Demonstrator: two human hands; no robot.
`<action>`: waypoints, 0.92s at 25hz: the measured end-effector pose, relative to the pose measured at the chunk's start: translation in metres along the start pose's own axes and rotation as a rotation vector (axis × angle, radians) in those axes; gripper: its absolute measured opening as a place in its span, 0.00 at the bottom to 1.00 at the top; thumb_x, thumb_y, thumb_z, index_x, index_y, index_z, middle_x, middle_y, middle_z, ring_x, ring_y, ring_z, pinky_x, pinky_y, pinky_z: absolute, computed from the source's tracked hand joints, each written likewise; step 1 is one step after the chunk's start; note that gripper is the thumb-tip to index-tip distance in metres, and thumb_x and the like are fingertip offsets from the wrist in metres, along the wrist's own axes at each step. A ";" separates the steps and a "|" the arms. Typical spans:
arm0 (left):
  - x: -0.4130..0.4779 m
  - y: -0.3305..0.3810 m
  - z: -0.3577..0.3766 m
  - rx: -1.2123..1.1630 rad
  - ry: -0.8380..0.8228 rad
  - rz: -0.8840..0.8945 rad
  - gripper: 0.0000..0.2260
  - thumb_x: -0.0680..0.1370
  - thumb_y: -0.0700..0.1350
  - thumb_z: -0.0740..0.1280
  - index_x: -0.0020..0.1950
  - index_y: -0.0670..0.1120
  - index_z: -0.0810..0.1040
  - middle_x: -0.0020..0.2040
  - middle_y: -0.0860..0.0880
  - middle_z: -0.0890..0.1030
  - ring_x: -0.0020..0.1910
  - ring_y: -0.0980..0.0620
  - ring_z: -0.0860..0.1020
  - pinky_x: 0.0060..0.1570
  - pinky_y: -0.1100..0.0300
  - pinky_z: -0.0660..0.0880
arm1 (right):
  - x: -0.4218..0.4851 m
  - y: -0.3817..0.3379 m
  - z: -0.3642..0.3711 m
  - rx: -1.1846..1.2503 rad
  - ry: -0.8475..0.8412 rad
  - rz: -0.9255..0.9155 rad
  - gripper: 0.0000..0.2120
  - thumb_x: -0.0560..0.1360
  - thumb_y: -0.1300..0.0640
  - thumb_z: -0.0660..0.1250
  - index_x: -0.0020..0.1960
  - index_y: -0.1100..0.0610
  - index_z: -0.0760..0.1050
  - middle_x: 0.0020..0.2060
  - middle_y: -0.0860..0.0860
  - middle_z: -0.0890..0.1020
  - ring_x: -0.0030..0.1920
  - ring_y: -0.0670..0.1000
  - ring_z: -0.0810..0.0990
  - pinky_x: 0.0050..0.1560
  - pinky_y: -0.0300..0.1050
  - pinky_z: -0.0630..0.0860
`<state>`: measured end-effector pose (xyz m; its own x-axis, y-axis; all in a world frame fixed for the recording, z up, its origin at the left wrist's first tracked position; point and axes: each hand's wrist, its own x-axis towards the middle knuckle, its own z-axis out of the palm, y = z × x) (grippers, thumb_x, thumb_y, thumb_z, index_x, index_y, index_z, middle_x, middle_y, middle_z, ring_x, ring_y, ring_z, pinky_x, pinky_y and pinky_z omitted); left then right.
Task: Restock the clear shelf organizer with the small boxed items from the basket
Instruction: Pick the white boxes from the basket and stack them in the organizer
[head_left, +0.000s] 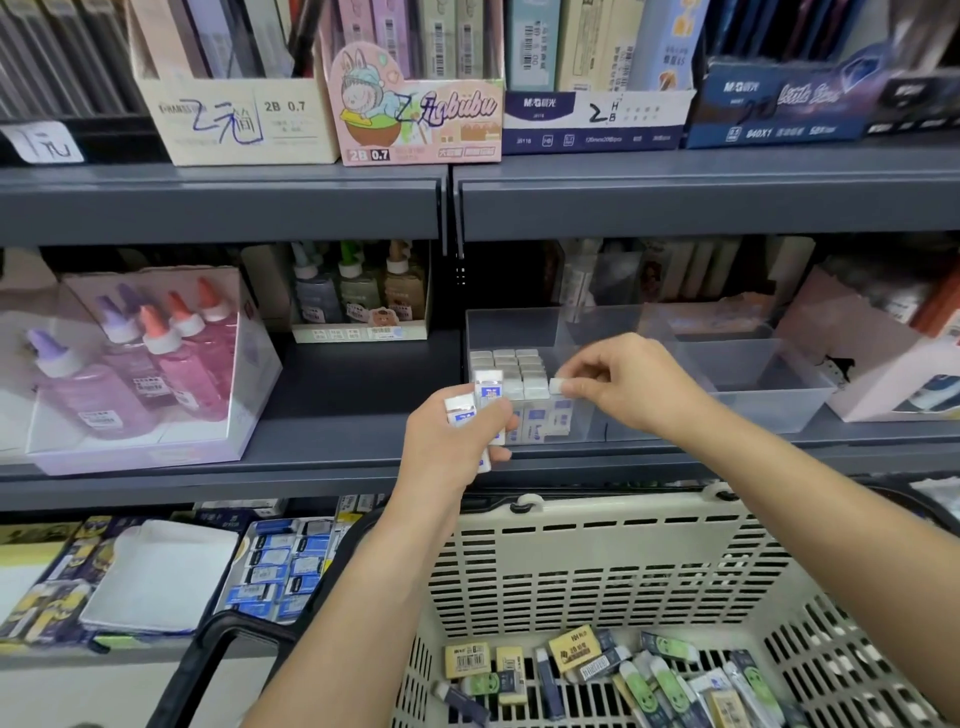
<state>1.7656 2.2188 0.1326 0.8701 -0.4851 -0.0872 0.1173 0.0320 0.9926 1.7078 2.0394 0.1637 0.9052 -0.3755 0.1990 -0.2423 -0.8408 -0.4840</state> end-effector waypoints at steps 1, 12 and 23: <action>0.001 0.000 0.001 -0.018 0.004 -0.007 0.09 0.74 0.40 0.68 0.53 0.47 0.77 0.41 0.50 0.85 0.38 0.55 0.83 0.40 0.59 0.79 | 0.000 0.001 0.002 -0.033 -0.018 -0.012 0.05 0.73 0.53 0.68 0.46 0.50 0.82 0.38 0.42 0.80 0.39 0.42 0.76 0.44 0.36 0.70; -0.002 -0.001 0.005 -0.069 -0.080 -0.019 0.07 0.74 0.38 0.69 0.47 0.50 0.79 0.41 0.51 0.84 0.35 0.56 0.82 0.34 0.62 0.78 | -0.011 -0.017 -0.008 0.227 0.013 -0.126 0.07 0.75 0.50 0.63 0.49 0.46 0.80 0.41 0.40 0.82 0.41 0.40 0.78 0.42 0.31 0.70; -0.006 0.000 0.005 -0.142 -0.293 -0.055 0.08 0.75 0.43 0.70 0.53 0.48 0.78 0.45 0.48 0.85 0.43 0.51 0.83 0.27 0.65 0.73 | -0.017 -0.021 -0.023 0.617 -0.164 -0.100 0.10 0.75 0.65 0.64 0.45 0.51 0.79 0.33 0.45 0.83 0.37 0.42 0.81 0.37 0.33 0.75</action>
<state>1.7574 2.2173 0.1336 0.6881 -0.7198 -0.0916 0.2438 0.1104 0.9635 1.6892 2.0545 0.1901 0.9664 -0.2017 0.1596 0.0471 -0.4712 -0.8808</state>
